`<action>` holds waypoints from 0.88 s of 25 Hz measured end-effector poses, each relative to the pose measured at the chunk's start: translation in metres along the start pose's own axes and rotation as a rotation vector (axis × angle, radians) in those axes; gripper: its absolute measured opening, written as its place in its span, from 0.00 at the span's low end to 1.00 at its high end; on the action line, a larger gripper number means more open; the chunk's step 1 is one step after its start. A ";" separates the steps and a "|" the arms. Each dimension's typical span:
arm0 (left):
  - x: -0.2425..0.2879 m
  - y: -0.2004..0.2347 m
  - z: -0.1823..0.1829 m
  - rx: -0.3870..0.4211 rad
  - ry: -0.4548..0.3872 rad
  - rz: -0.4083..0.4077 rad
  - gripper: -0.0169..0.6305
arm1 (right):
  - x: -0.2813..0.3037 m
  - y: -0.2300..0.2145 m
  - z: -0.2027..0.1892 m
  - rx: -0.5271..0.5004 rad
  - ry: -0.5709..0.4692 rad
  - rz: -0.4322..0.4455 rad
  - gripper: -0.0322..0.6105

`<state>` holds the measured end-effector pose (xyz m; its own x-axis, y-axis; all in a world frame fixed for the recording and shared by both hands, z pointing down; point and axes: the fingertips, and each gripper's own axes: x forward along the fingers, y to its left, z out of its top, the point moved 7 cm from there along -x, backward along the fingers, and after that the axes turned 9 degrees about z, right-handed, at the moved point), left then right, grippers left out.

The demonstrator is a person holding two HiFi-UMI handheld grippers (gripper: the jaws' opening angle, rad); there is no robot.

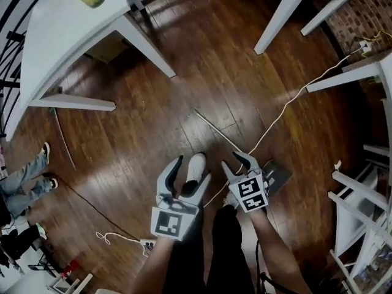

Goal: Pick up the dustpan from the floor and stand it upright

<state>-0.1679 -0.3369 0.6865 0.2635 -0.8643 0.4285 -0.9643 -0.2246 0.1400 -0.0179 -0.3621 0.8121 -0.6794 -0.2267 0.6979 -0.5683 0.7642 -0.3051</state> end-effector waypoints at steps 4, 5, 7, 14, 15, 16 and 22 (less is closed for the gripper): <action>0.061 0.057 -0.079 -0.017 0.006 0.031 0.53 | 0.142 -0.049 -0.046 -0.039 0.066 0.030 0.28; 0.074 0.070 -0.100 -0.018 0.010 0.037 0.53 | 0.176 -0.060 -0.059 -0.069 0.091 0.037 0.28; 0.097 0.089 -0.141 -0.017 0.018 0.041 0.53 | 0.239 -0.080 -0.090 -0.105 0.138 0.047 0.28; 0.149 0.133 -0.249 -0.043 0.040 0.083 0.53 | 0.427 -0.137 -0.168 -0.203 0.244 0.056 0.28; 0.154 0.138 -0.259 -0.040 0.047 0.088 0.53 | 0.448 -0.145 -0.174 -0.208 0.252 0.057 0.28; 0.158 0.143 -0.266 -0.036 0.051 0.091 0.53 | 0.464 -0.153 -0.178 -0.198 0.252 0.055 0.28; 0.166 0.165 -0.267 -0.015 0.064 0.113 0.53 | 0.495 -0.158 -0.186 -0.294 0.313 0.023 0.18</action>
<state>-0.2768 -0.3975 1.0192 0.1544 -0.8530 0.4986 -0.9877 -0.1199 0.1008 -0.1783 -0.4825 1.3263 -0.4913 -0.0479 0.8697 -0.3673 0.9168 -0.1570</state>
